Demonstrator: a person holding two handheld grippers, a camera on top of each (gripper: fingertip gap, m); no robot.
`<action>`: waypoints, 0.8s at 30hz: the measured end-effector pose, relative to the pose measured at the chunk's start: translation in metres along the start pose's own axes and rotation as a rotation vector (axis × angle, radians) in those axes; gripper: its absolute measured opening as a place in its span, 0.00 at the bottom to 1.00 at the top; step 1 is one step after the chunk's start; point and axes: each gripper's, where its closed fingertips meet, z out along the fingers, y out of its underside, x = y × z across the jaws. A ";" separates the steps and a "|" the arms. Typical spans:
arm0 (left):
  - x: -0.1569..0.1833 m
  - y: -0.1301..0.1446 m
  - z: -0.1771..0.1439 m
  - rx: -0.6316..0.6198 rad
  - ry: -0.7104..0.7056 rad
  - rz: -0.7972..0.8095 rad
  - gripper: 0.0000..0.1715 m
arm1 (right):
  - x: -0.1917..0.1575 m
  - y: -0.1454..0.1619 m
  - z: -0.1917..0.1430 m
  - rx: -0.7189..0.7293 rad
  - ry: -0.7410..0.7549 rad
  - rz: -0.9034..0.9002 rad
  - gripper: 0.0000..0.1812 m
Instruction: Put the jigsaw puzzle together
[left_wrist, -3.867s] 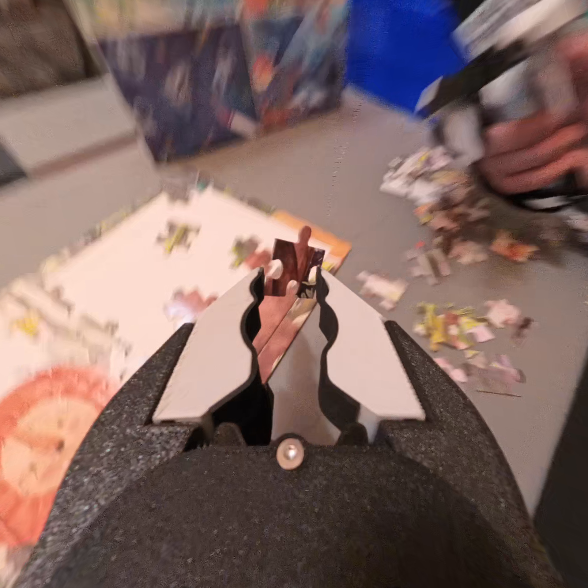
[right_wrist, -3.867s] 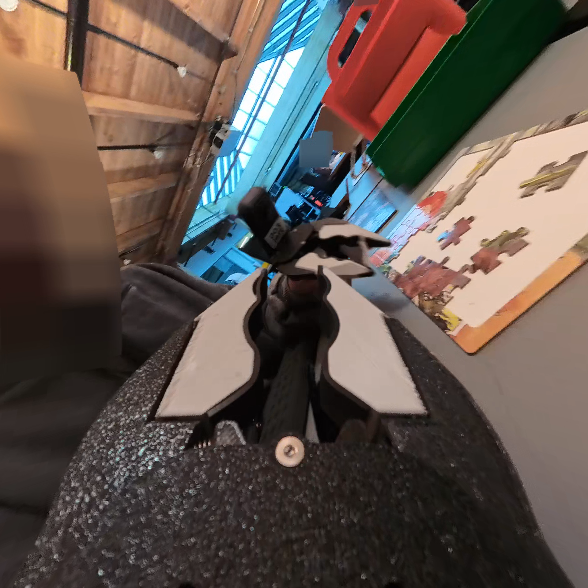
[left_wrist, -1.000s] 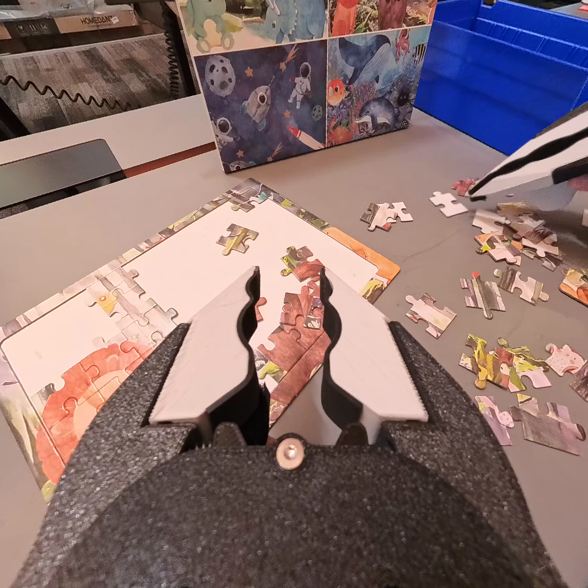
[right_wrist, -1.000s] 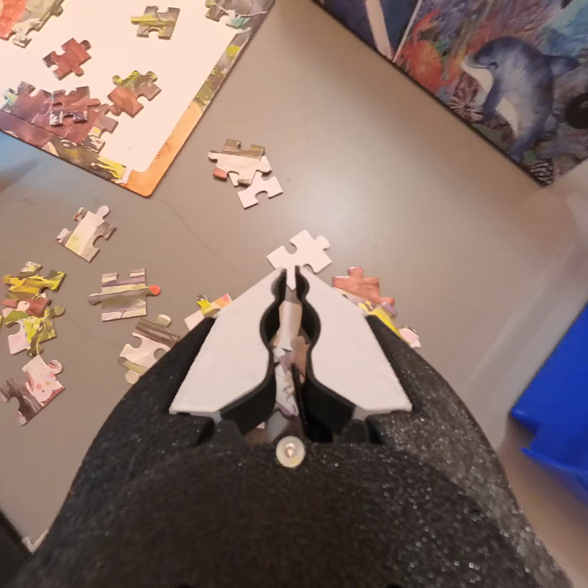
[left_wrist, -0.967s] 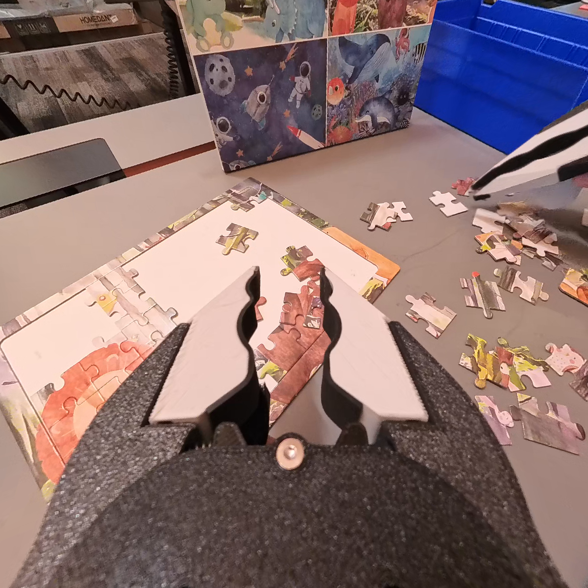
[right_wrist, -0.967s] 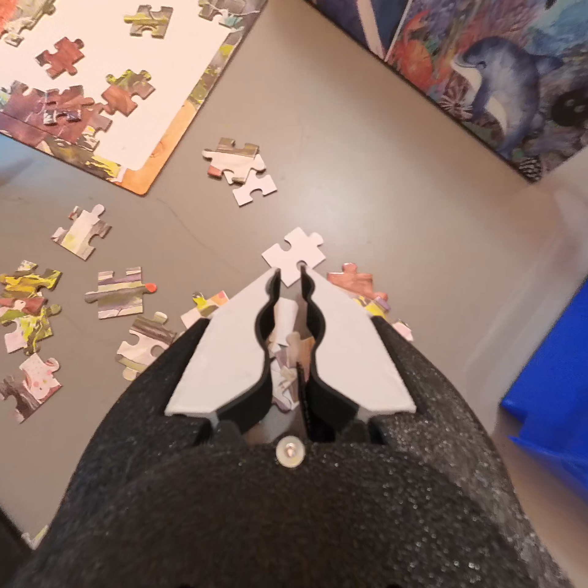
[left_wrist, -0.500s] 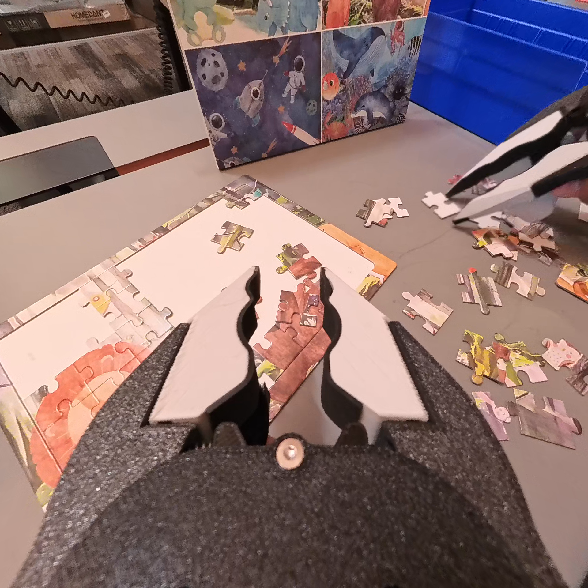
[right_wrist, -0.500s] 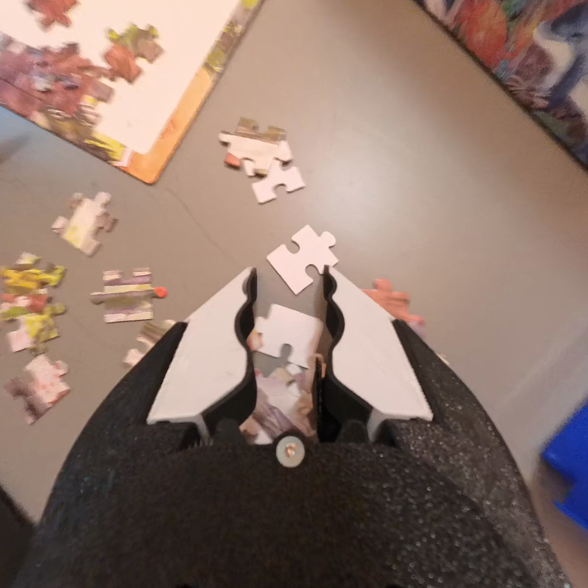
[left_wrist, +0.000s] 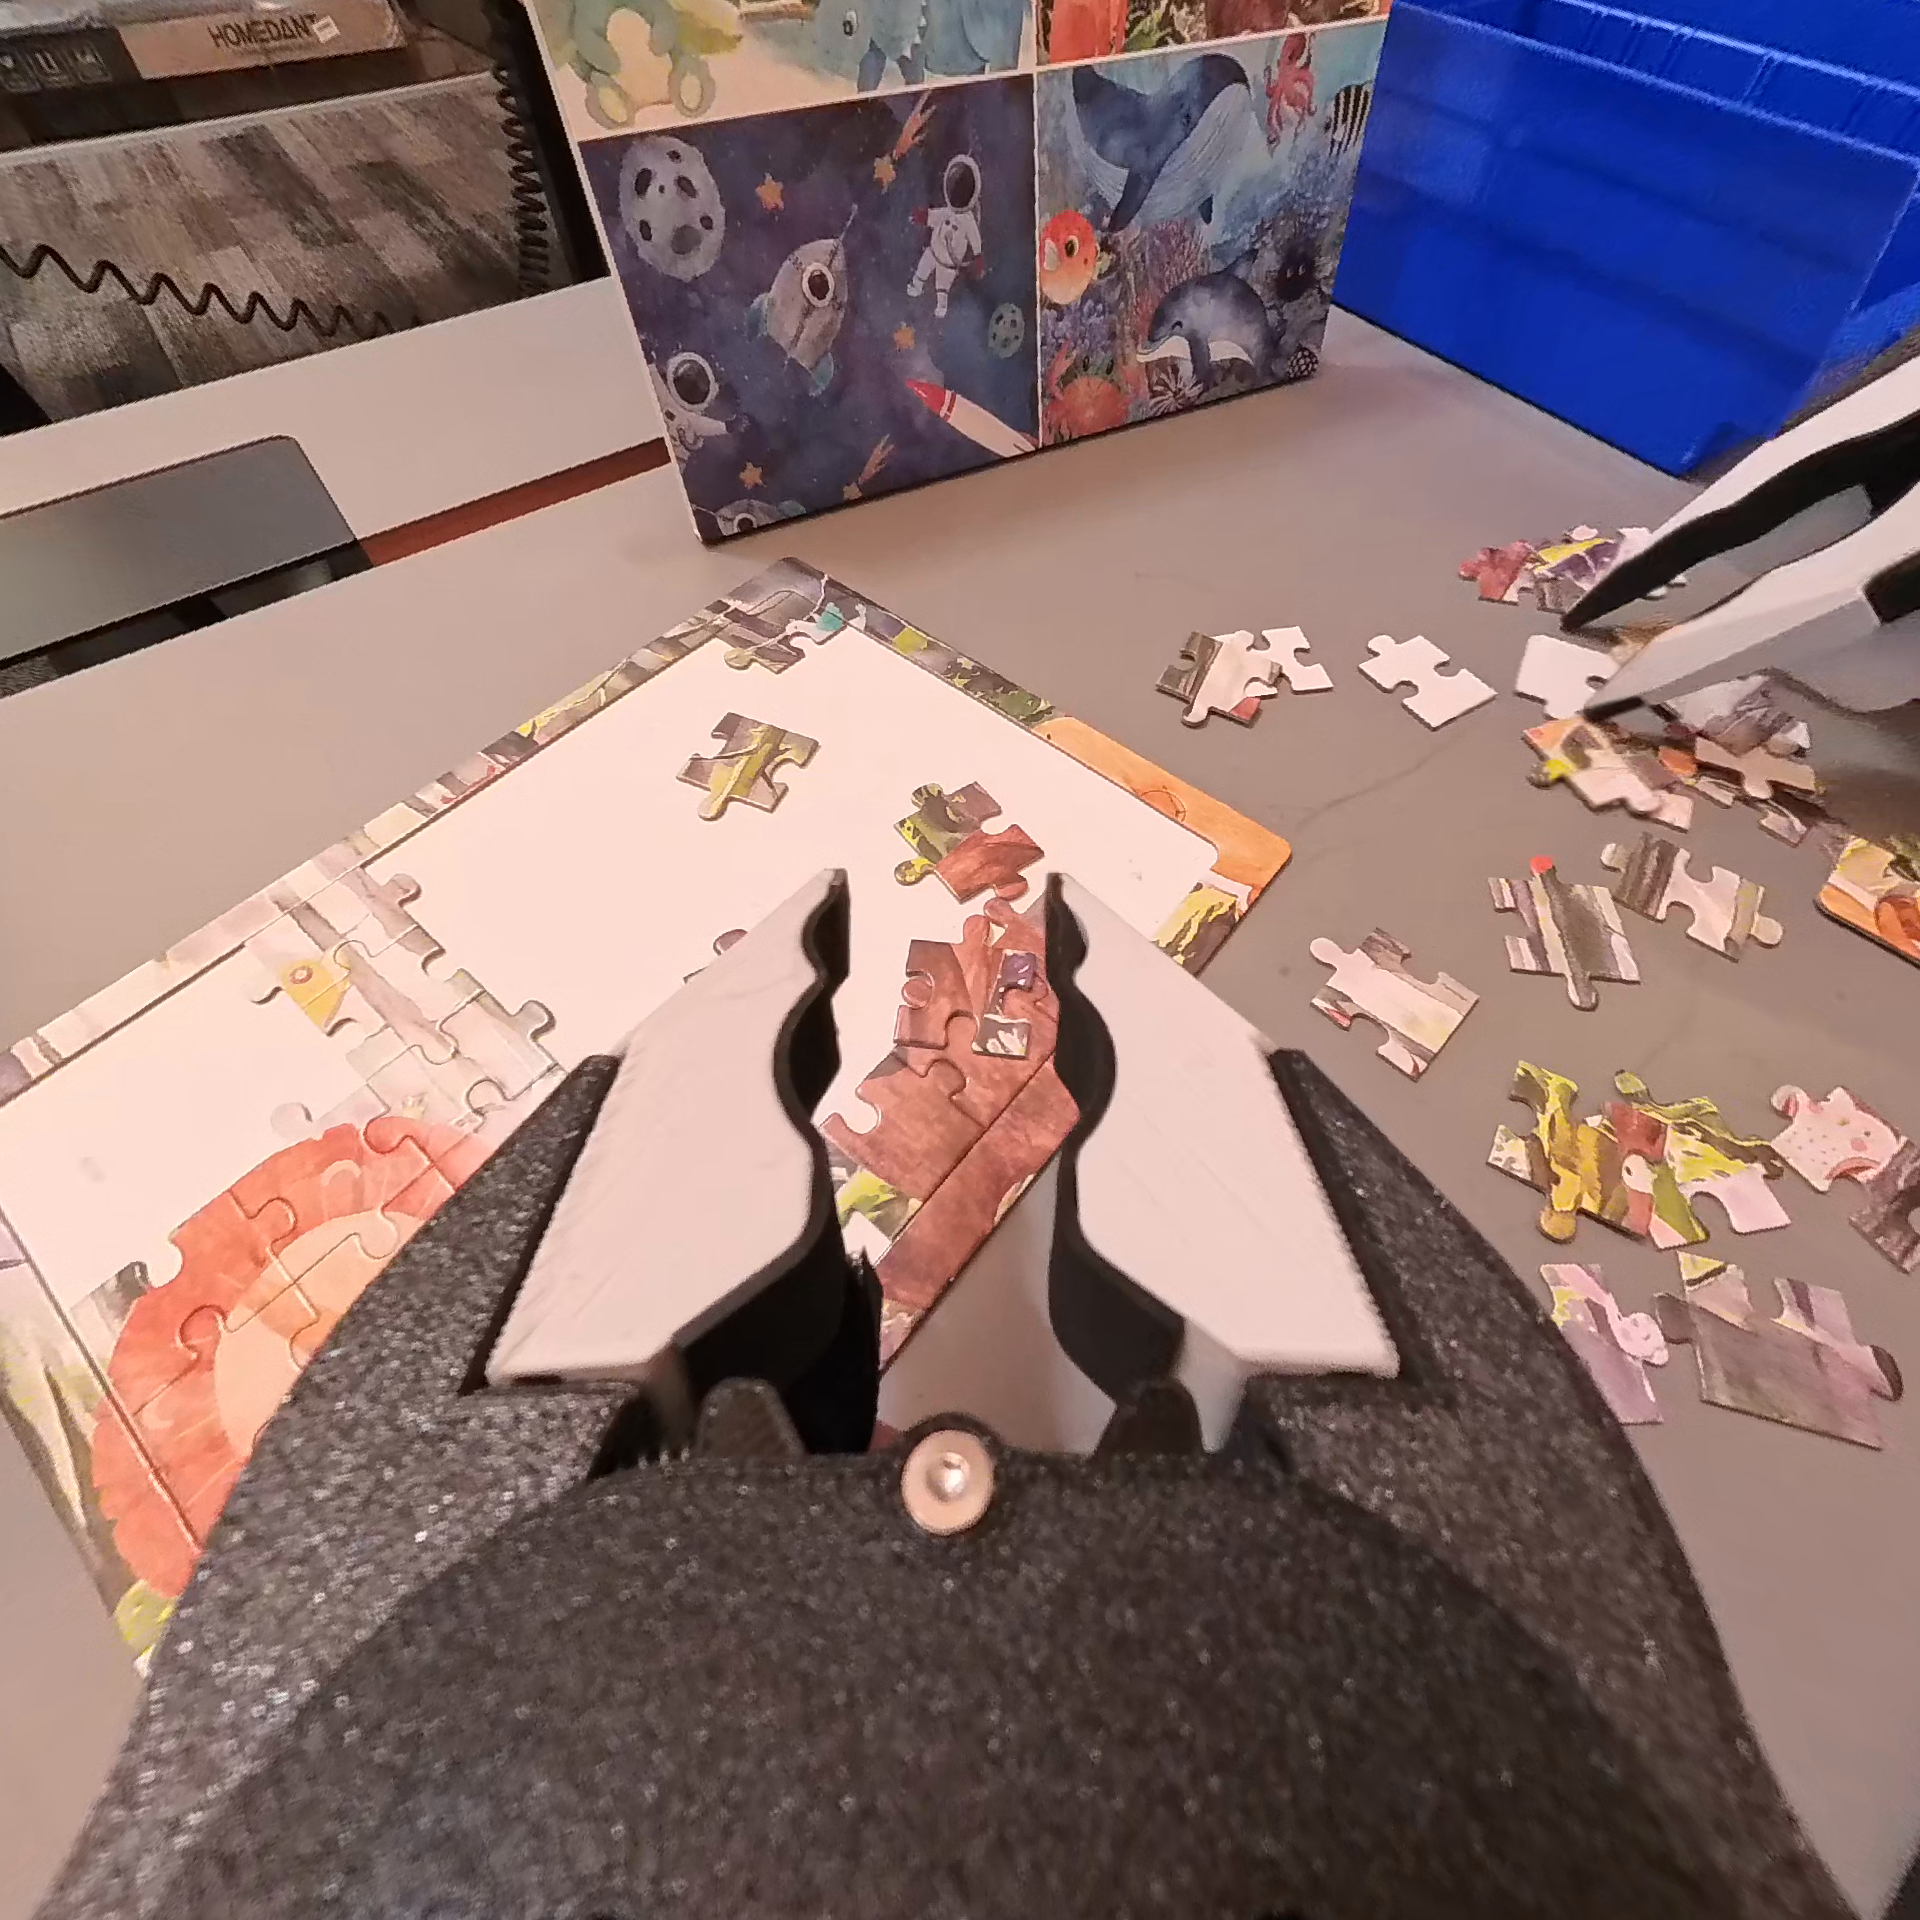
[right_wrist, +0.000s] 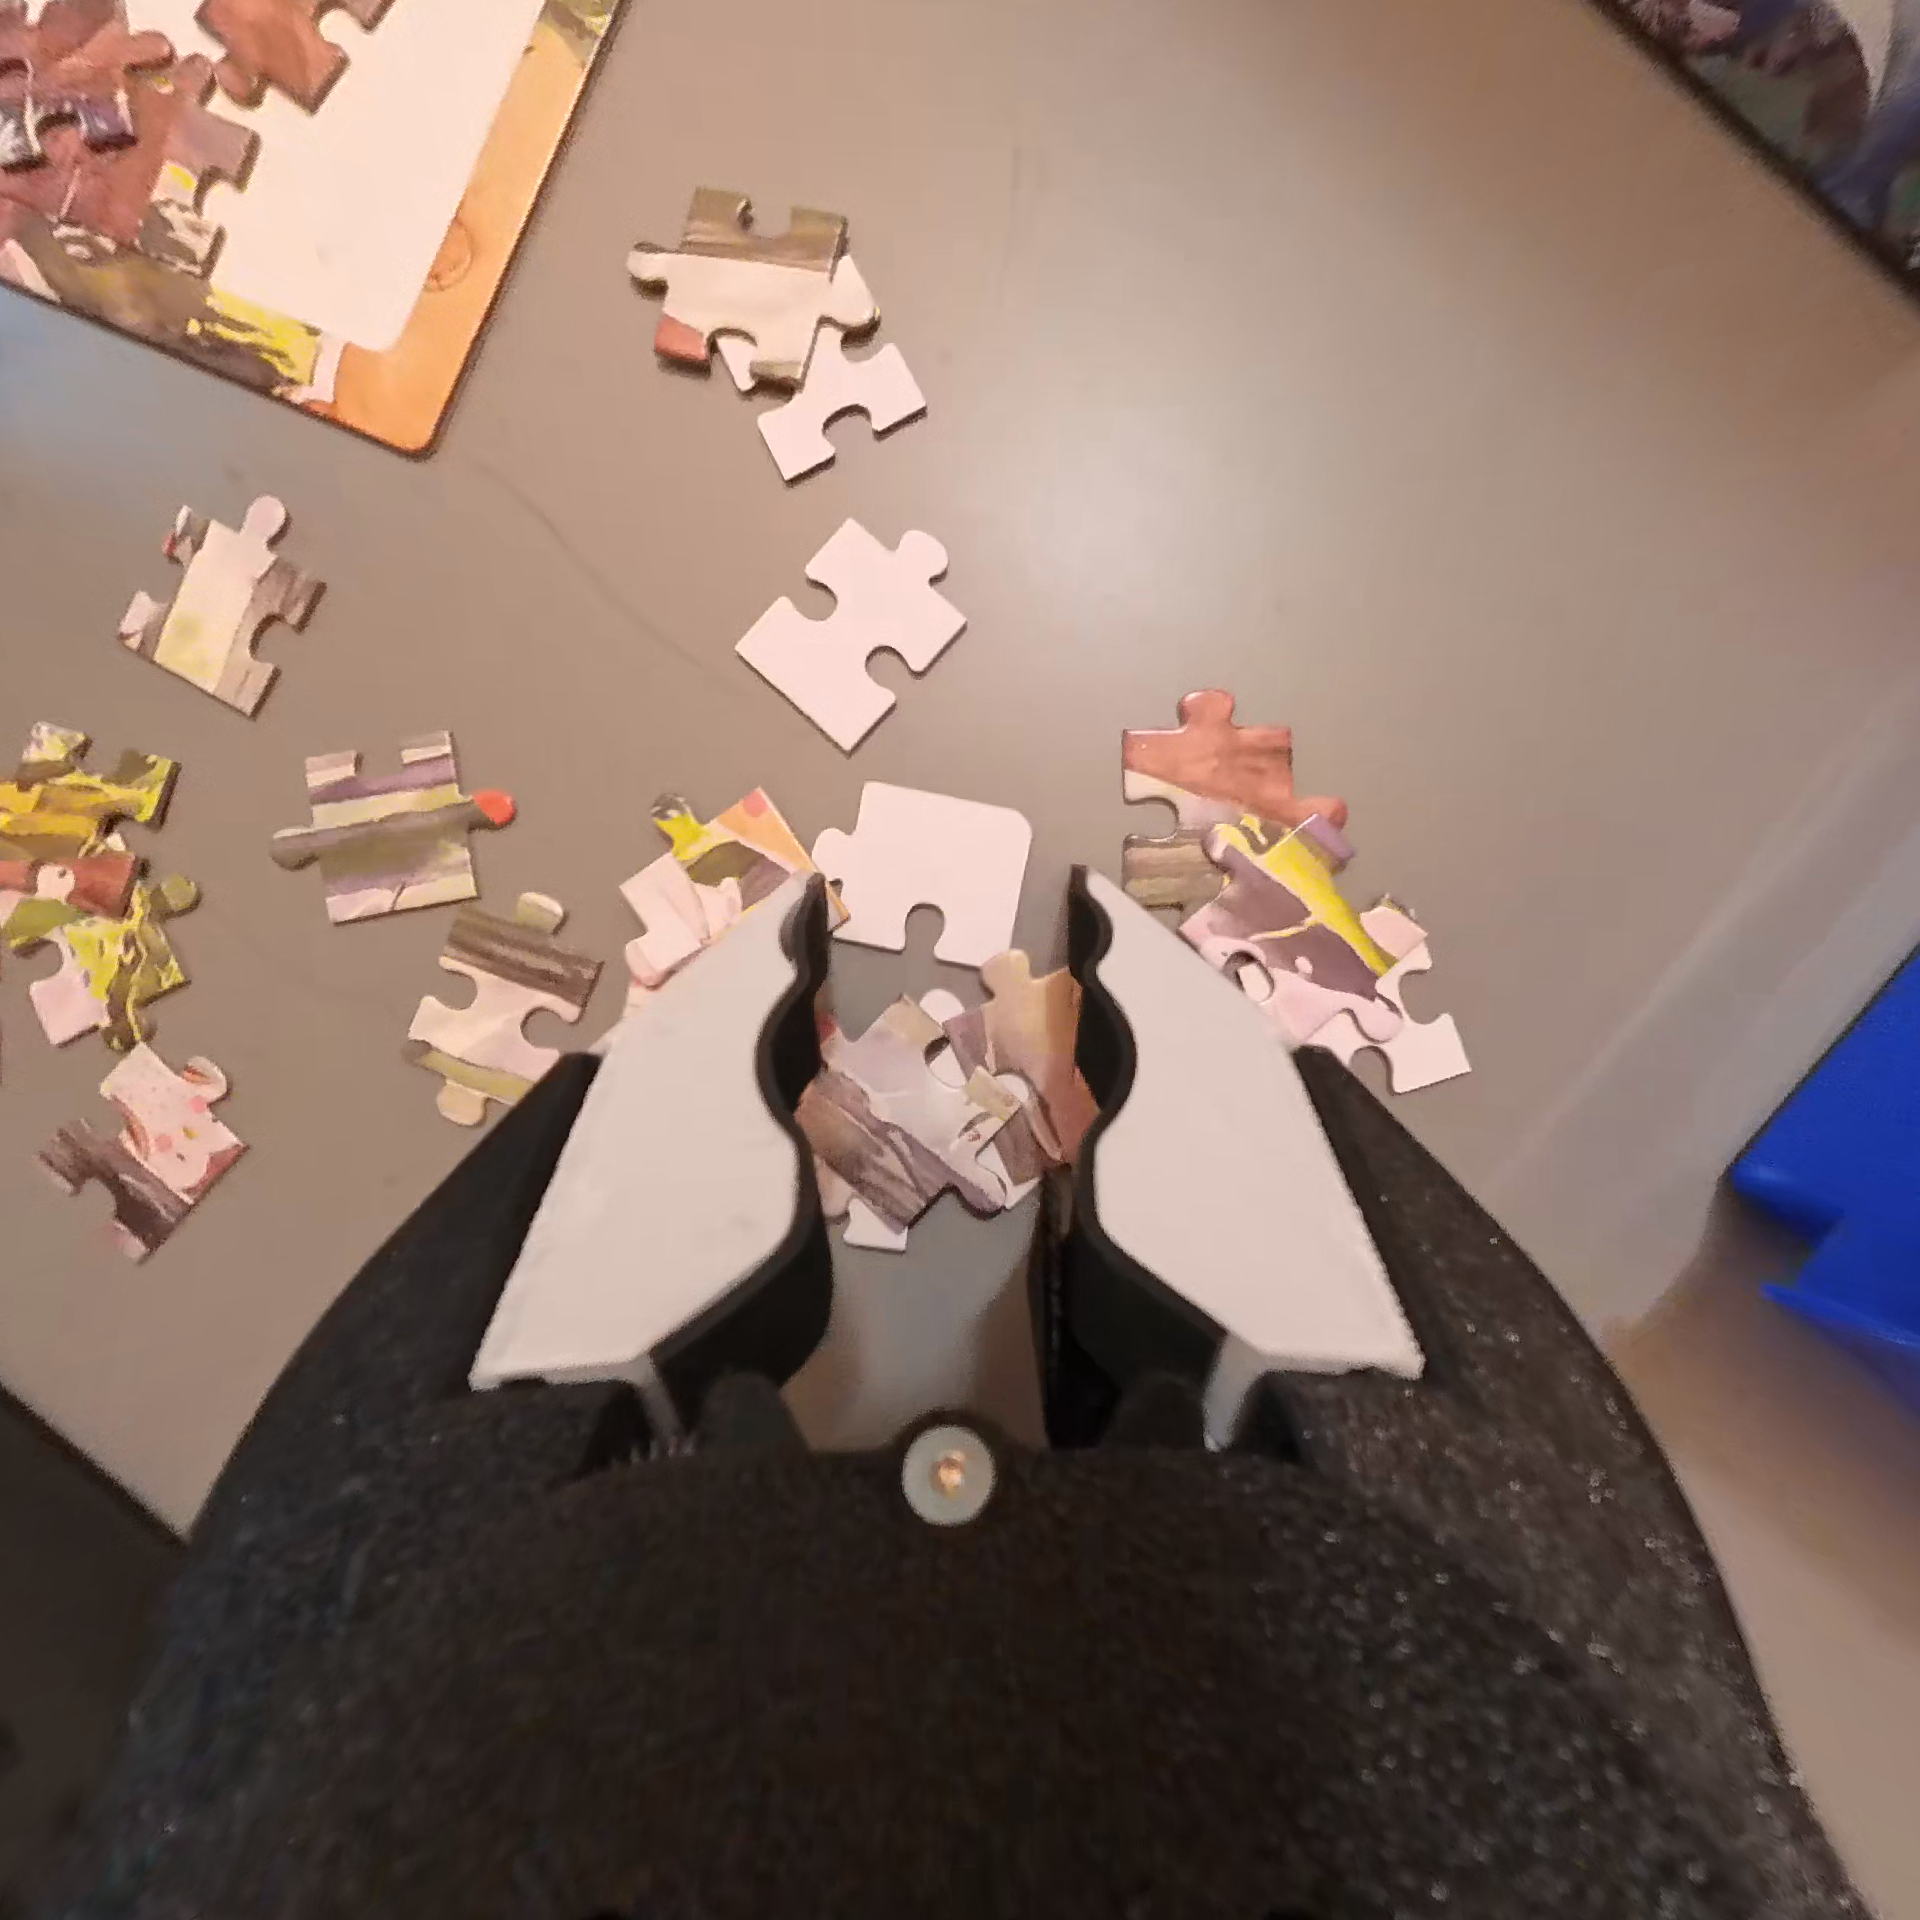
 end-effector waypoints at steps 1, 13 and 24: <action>0.001 0.000 0.000 0.000 0.001 0.003 0.22 | 0.000 -0.001 0.001 -0.002 0.000 0.017 0.26; 0.000 0.001 0.000 -0.004 -0.003 0.010 0.22 | -0.004 0.001 -0.004 0.011 -0.088 0.063 0.04; 0.001 0.001 0.001 -0.007 0.000 0.012 0.22 | -0.003 0.005 -0.002 -0.048 0.001 -0.027 0.24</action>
